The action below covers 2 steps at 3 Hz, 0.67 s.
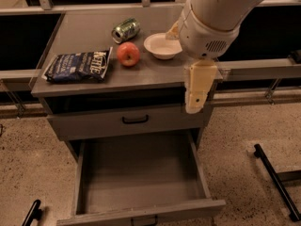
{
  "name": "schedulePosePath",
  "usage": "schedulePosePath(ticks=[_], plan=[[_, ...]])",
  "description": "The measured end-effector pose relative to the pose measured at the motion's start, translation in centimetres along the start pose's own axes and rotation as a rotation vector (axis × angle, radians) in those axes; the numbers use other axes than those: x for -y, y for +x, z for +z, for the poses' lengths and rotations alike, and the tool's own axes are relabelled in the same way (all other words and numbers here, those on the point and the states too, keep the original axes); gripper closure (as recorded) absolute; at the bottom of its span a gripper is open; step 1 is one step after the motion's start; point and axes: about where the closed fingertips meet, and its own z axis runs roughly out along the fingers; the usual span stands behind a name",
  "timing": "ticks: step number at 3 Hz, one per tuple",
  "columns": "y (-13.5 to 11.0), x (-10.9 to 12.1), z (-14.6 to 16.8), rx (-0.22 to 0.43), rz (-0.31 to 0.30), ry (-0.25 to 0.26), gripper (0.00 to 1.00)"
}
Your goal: Place apple into middle drawer
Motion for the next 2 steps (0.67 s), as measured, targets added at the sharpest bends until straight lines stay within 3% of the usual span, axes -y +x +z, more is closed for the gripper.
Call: schedulePosePath(ticks=[1,2], plan=[[-1.0,3.9,3.1,-0.003,-0.092,-0.012,0.00],[-5.6,11.9,9.9,0.034,-0.215,-0.007,0.00]])
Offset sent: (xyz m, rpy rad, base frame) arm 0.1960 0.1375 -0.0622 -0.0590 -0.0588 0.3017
